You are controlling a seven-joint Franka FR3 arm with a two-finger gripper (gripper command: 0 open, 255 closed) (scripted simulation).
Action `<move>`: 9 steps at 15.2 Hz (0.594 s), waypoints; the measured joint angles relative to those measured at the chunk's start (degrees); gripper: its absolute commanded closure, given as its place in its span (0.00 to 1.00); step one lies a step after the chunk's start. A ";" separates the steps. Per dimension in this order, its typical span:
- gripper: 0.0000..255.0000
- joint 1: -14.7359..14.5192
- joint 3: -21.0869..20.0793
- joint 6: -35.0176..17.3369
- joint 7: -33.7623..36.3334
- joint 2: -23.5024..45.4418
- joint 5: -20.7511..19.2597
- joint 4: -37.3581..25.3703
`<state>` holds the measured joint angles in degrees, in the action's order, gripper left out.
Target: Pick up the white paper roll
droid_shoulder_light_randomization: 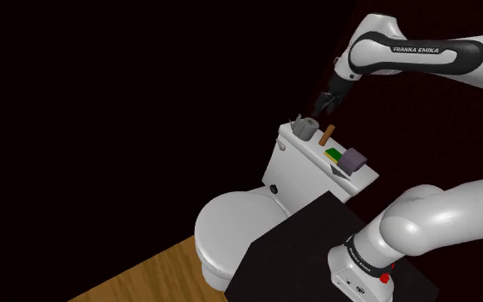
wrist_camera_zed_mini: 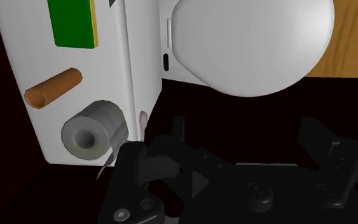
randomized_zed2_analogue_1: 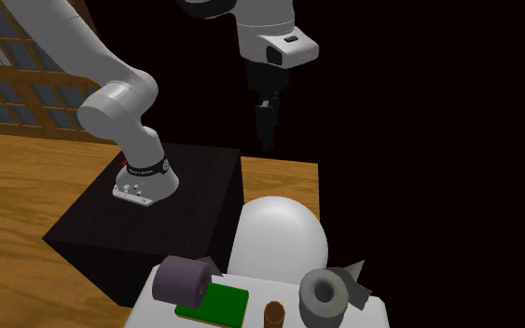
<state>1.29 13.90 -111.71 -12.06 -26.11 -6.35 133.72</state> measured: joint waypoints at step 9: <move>0.00 0.11 7.76 -10.58 -13.62 18.39 4.34 -7.95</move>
<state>1.40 21.66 -122.29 -25.67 -7.72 -2.01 125.77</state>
